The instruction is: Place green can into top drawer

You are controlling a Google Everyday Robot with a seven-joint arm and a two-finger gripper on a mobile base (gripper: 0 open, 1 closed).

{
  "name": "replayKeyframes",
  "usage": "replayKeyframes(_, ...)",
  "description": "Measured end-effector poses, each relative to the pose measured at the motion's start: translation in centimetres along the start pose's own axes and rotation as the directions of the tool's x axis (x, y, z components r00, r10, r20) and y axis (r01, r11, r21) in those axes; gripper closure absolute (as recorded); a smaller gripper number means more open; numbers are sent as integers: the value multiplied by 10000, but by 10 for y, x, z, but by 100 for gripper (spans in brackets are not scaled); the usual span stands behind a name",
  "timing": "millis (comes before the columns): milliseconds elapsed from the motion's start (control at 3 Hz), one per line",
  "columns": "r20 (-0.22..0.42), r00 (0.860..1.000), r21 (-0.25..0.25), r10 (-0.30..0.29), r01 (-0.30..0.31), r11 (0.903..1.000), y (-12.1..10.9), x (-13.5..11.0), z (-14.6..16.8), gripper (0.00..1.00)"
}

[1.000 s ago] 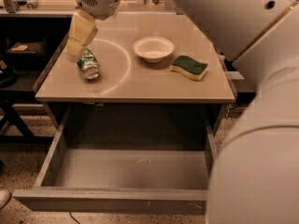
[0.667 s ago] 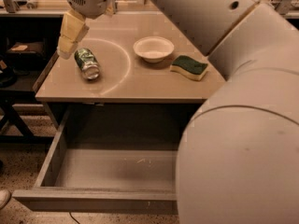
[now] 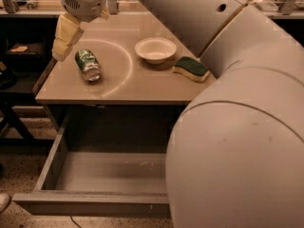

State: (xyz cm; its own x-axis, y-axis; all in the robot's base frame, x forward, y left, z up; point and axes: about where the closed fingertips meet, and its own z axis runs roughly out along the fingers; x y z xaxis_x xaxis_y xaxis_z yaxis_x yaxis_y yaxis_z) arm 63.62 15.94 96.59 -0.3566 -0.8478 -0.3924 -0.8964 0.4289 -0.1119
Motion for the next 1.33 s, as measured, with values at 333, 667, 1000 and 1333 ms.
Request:
replayKeyframes(333, -274, 9983, 422, 514, -502, 9978, -16, -17, 26, 0)
replayKeyframes(667, -822, 9912, 734, 1036, -976, 9925, -30, -24, 56, 0)
replayKeyframes(1000, -1446, 9759, 905, 1632, -1512, 9844, -42, -17, 86, 0)
replayKeyframes(1333, -1900, 9628, 825, 1922, -1794, 9803, -42, -13, 111, 0)
